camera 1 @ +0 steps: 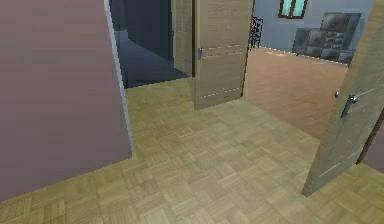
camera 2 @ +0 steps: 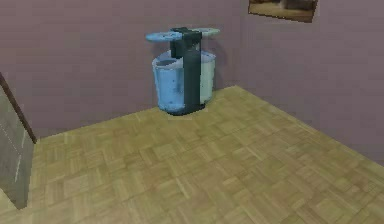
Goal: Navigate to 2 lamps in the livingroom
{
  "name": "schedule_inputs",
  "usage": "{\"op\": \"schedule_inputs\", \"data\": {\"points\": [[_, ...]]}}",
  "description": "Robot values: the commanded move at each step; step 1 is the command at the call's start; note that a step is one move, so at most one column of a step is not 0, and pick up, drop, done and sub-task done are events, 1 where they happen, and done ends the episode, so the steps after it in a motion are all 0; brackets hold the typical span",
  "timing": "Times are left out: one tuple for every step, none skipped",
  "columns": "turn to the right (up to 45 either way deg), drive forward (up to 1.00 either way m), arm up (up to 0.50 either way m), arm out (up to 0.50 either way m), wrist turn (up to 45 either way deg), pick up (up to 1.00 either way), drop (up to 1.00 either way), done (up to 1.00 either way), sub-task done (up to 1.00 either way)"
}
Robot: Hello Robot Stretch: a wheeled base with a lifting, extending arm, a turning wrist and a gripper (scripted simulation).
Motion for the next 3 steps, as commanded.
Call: {"op": "schedule_inputs", "data": {"points": [[-3.0,0.00,0.00,0.00,0.0,0.00,0.00,0.00,0.00],[0.0,1.00,0.00,0.00,0.0,0.00,0.00,0.00,0.00],[0.0,1.00,0.00,0.00,0.0,0.00,0.00,0.00,0.00]]}}
